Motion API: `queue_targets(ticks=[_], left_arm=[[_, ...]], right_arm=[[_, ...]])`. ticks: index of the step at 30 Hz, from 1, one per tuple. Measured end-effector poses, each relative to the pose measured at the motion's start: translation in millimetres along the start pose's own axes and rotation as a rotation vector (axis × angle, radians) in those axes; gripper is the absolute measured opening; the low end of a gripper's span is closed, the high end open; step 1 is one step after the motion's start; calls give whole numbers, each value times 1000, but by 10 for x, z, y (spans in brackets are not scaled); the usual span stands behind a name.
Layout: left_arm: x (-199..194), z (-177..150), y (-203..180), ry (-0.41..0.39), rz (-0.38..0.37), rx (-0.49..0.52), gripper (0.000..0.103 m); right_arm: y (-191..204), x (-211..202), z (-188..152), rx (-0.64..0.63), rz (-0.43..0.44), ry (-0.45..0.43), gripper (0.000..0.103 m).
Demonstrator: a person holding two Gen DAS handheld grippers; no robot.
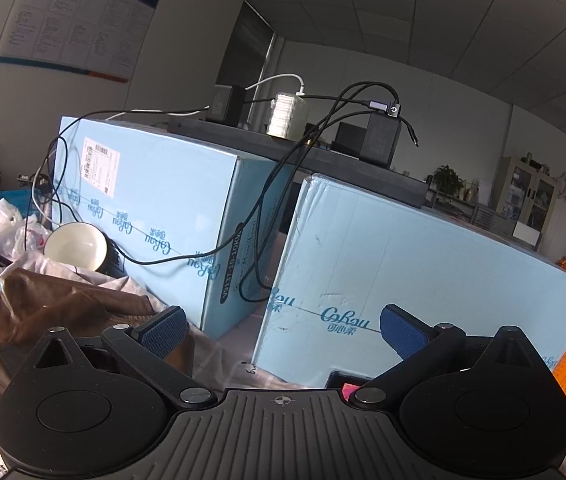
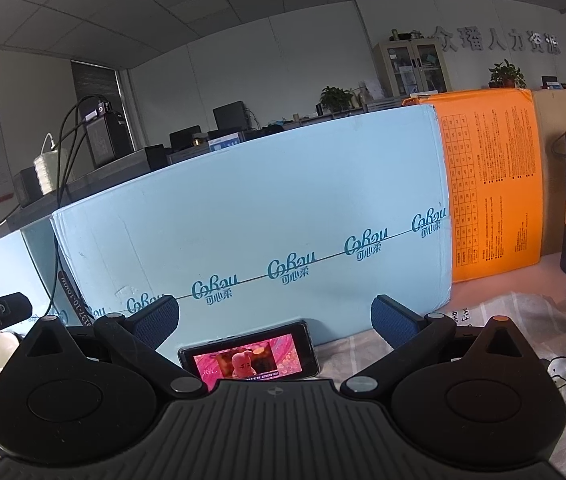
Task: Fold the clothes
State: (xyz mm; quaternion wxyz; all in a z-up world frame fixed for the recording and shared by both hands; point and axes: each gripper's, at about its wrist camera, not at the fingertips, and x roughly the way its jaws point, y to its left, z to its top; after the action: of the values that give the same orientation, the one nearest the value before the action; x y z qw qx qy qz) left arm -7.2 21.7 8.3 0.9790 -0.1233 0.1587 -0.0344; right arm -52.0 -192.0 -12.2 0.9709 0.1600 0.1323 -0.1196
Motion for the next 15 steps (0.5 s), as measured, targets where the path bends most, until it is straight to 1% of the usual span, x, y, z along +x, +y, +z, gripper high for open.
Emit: queue_targets(ticks=[5, 15], left_arm=[[-16, 6, 19, -3, -9, -17, 103], [-18, 13, 23, -3, -13, -19, 103]], right_arm=[[37, 15, -12, 5, 7, 9, 103], [28, -7, -2, 6, 8, -3, 103]])
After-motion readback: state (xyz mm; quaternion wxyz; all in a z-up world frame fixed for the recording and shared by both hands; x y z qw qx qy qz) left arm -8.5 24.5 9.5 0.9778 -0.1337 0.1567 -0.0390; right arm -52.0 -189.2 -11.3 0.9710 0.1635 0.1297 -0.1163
